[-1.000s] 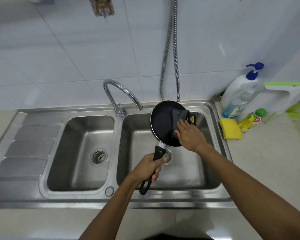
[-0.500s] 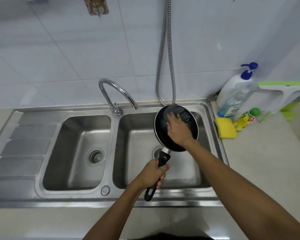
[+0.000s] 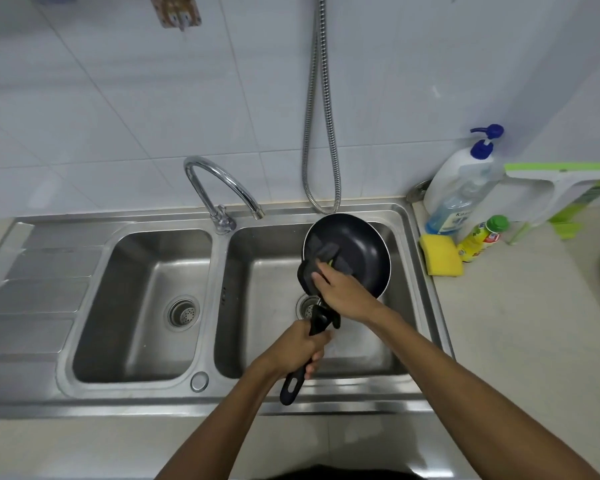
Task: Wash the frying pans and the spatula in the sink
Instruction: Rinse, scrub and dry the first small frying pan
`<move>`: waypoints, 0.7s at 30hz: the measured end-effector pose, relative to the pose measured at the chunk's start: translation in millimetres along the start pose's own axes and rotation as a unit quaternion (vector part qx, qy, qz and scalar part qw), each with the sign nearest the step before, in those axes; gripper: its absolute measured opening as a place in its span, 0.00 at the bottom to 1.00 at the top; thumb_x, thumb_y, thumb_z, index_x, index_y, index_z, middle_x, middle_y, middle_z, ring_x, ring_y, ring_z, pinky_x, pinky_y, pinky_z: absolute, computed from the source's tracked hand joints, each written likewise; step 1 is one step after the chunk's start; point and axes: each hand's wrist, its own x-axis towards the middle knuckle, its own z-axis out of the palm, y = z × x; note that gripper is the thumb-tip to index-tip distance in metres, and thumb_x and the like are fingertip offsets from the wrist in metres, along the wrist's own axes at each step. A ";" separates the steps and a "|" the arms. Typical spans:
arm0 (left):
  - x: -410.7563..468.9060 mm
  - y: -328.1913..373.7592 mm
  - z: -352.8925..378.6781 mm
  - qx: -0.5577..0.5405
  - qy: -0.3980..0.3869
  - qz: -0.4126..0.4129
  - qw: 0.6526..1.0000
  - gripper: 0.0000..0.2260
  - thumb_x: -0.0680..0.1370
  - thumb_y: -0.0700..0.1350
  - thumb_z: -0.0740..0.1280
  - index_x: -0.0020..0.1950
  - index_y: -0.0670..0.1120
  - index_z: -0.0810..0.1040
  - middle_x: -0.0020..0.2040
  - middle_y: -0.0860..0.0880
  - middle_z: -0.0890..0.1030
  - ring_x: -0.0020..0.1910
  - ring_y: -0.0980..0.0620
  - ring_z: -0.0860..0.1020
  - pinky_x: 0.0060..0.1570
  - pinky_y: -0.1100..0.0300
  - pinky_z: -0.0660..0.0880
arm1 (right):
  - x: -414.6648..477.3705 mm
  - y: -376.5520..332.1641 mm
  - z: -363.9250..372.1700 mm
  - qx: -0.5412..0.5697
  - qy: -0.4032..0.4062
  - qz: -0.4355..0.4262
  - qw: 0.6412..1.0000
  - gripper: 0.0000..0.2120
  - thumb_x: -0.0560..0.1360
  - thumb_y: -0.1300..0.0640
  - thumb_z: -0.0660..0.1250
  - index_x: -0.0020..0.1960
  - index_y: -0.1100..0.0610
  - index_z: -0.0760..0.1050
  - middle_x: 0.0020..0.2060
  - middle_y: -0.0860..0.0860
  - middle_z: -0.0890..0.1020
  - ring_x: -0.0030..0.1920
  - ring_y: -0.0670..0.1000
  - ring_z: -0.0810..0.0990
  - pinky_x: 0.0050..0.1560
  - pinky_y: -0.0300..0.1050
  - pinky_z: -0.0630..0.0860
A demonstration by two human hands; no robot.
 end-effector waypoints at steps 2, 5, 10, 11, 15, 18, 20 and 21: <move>1.1 3.6 1.5 0.004 -0.001 0.003 1.000 0.14 0.83 0.46 0.63 0.39 0.44 0.67 0.24 0.50 0.69 0.21 0.51 0.67 0.24 0.60 0.69 | 21.3 1.3 -11.3 -0.055 0.009 -0.026 0.998 0.24 0.86 0.54 0.54 0.80 0.56 0.59 0.81 0.55 0.59 0.80 0.56 0.56 0.78 0.49 0.55; 2.6 2.6 -1.5 -0.005 0.016 0.009 1.000 0.11 0.82 0.47 0.64 0.43 0.44 0.68 0.27 0.48 0.70 0.23 0.51 0.68 0.24 0.60 0.69 | 50.3 26.1 -33.7 -0.190 0.050 -0.038 0.980 0.28 0.80 0.62 0.60 0.79 0.59 0.59 0.81 0.56 0.59 0.80 0.59 0.57 0.77 0.55 0.59; 5.5 -5.1 -11.6 -0.038 0.059 0.018 0.997 0.09 0.82 0.48 0.65 0.48 0.44 0.70 0.29 0.47 0.69 0.23 0.51 0.66 0.23 0.61 0.67 | 33.1 70.6 -39.4 -0.380 0.072 -0.031 0.922 0.28 0.76 0.61 0.66 0.76 0.58 0.67 0.76 0.56 0.69 0.75 0.58 0.68 0.74 0.51 0.65; 7.0 -5.6 -12.0 -0.035 0.059 0.018 0.997 0.10 0.82 0.48 0.65 0.48 0.43 0.70 0.29 0.47 0.69 0.23 0.51 0.66 0.23 0.61 0.67 | 22.3 71.7 -31.2 -0.367 0.076 -0.020 0.927 0.23 0.76 0.62 0.63 0.72 0.57 0.71 0.71 0.56 0.75 0.70 0.58 0.73 0.70 0.51 0.69; 13.5 -8.6 -5.5 0.001 0.046 0.006 0.999 0.10 0.82 0.49 0.64 0.48 0.44 0.69 0.29 0.47 0.70 0.23 0.51 0.67 0.23 0.60 0.68 | -9.4 52.0 -4.0 -0.157 0.058 0.029 0.985 0.18 0.78 0.61 0.60 0.65 0.52 0.78 0.56 0.59 0.84 0.57 0.65 0.81 0.56 0.54 0.77; 14.8 -12.6 2.0 0.007 0.034 -0.005 0.999 0.09 0.82 0.48 0.64 0.48 0.44 0.69 0.30 0.46 0.69 0.23 0.50 0.68 0.25 0.59 0.69 | -14.7 33.1 -6.3 -0.004 0.050 0.010 0.999 0.18 0.78 0.63 0.59 0.61 0.52 0.81 0.54 0.54 0.85 0.55 0.59 0.82 0.55 0.47 0.75; 15.7 -12.2 7.7 -0.005 0.035 -0.009 0.999 0.09 0.83 0.49 0.63 0.50 0.44 0.70 0.30 0.46 0.70 0.24 0.51 0.68 0.26 0.59 0.70 | -18.7 25.2 -17.2 0.090 0.046 0.002 0.995 0.18 0.78 0.65 0.58 0.59 0.51 0.83 0.51 0.49 0.86 0.54 0.53 0.83 0.56 0.46 0.78; 17.0 -10.6 10.6 -0.011 0.041 -0.009 0.999 0.09 0.83 0.49 0.63 0.50 0.44 0.70 0.30 0.47 0.70 0.24 0.51 0.69 0.26 0.59 0.70 | -21.1 24.7 -23.4 0.141 0.043 -0.004 0.989 0.18 0.79 0.64 0.59 0.58 0.50 0.83 0.51 0.48 0.86 0.54 0.51 0.84 0.58 0.50 0.80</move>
